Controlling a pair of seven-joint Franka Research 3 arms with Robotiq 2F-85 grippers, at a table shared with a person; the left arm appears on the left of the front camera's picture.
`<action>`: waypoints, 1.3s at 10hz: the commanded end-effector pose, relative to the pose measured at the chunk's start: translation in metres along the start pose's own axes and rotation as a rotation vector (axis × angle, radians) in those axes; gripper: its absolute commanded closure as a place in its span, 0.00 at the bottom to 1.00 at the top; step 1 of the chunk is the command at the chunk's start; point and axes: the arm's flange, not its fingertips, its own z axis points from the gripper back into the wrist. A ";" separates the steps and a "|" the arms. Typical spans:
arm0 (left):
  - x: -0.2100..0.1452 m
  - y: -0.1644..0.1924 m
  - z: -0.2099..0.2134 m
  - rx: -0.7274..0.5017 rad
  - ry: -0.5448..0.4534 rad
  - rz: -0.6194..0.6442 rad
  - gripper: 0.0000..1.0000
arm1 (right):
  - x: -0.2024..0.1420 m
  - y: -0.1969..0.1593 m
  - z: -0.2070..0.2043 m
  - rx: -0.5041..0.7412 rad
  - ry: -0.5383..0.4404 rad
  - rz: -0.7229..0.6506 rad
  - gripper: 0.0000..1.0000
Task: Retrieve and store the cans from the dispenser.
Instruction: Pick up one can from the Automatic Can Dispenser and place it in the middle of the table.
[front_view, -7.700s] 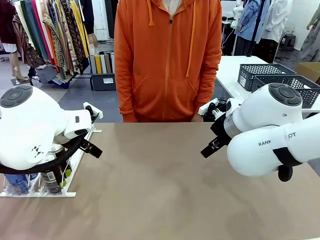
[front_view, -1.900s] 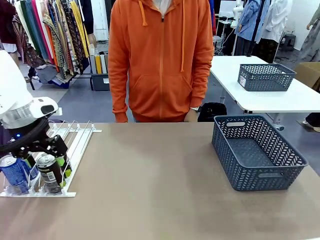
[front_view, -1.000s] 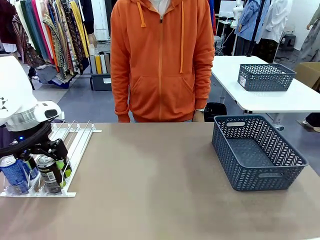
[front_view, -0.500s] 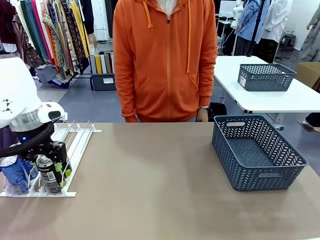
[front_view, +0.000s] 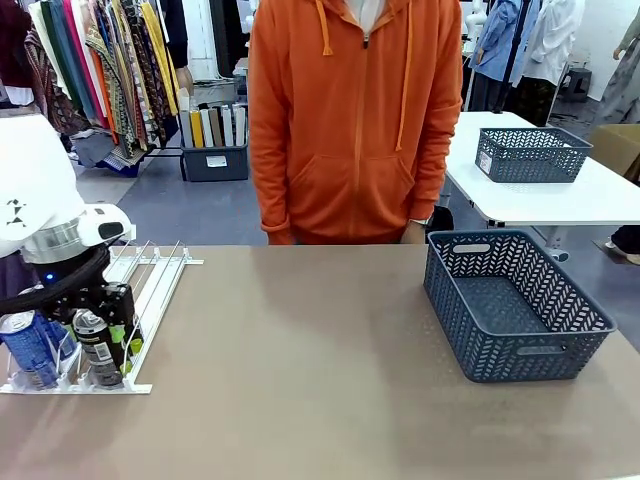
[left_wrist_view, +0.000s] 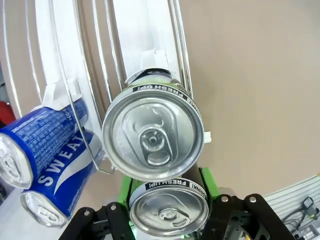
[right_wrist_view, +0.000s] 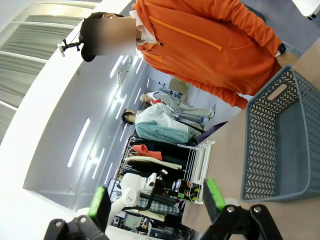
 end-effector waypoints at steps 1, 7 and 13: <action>-0.024 -0.003 0.043 -0.012 -0.068 0.065 1.00 | 0.002 0.002 -0.001 0.018 -0.013 0.017 0.00; -0.116 0.013 0.179 -0.046 -0.230 0.012 1.00 | 0.002 0.002 -0.001 0.018 -0.013 0.017 0.00; -0.142 0.028 0.197 -0.085 -0.282 0.042 1.00 | 0.002 0.002 -0.001 0.018 -0.013 0.017 0.00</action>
